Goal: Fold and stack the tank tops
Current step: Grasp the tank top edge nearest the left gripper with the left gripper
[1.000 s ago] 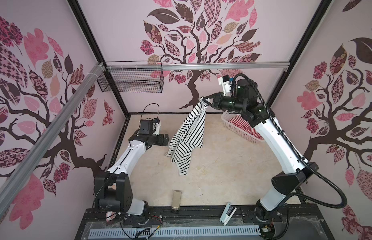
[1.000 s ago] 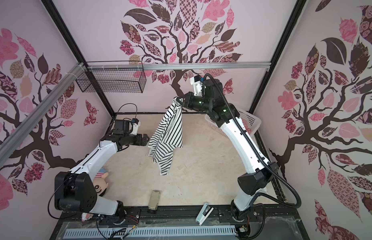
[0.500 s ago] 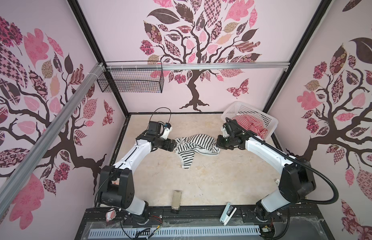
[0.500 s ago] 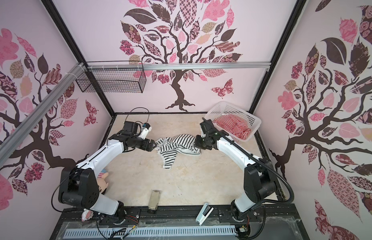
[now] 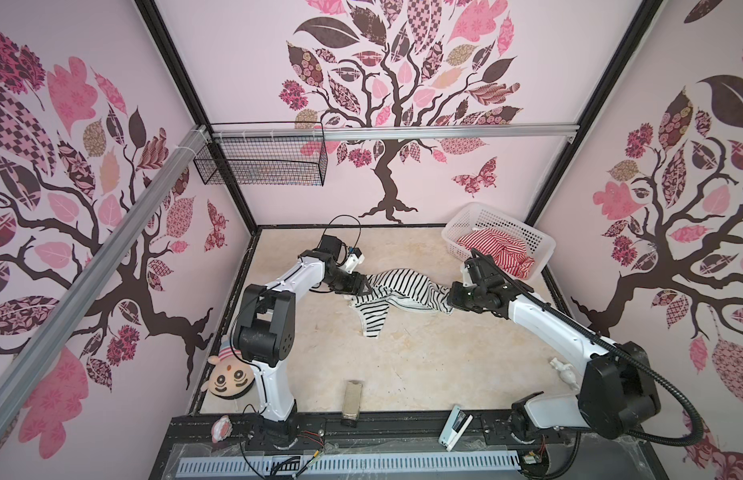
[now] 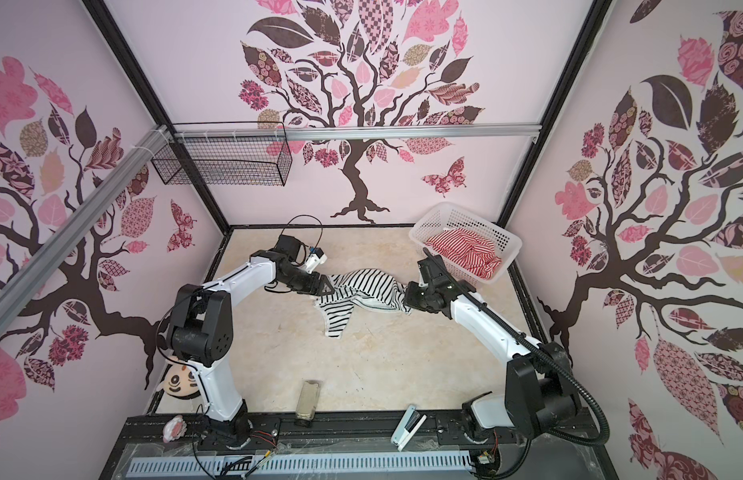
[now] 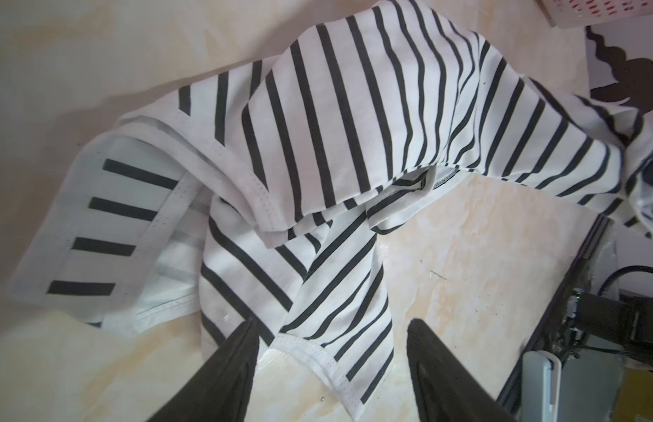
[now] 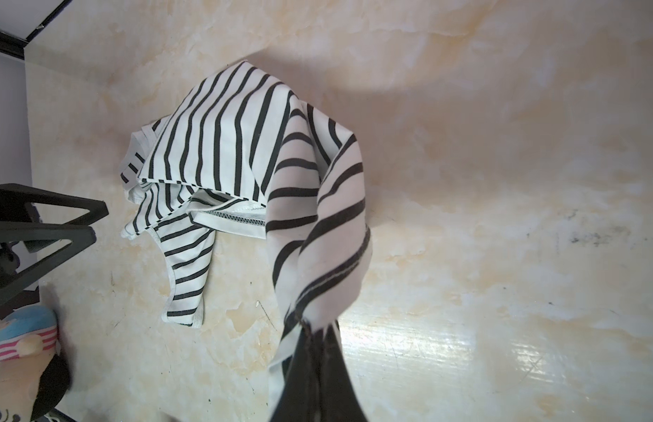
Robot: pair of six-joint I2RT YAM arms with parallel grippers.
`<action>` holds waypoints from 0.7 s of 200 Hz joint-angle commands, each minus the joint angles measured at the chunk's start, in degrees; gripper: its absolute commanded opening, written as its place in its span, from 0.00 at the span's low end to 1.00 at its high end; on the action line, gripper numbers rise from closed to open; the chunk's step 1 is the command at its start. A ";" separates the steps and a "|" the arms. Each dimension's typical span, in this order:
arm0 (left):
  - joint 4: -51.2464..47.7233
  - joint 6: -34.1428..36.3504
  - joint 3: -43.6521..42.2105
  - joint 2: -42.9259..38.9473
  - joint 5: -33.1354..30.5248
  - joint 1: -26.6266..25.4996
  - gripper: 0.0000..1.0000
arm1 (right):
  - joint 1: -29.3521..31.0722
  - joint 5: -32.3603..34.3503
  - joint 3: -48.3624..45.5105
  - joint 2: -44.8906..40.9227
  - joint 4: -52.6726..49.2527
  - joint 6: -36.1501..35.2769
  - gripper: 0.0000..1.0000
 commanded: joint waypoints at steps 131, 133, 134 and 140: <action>-3.36 -17.61 11.77 14.75 12.59 3.96 0.49 | -0.28 -1.73 -2.81 -2.10 3.48 2.64 0.00; -3.30 -17.82 11.84 14.88 12.84 4.08 0.49 | -0.26 -1.73 -2.90 -2.07 3.48 2.63 0.00; -3.25 -17.91 11.81 14.94 12.91 4.14 0.49 | -0.29 -1.73 -2.91 -2.02 3.48 2.65 0.00; -3.13 -18.49 11.78 15.37 13.74 4.51 0.49 | -0.27 -1.74 -3.01 -1.88 3.48 2.59 0.00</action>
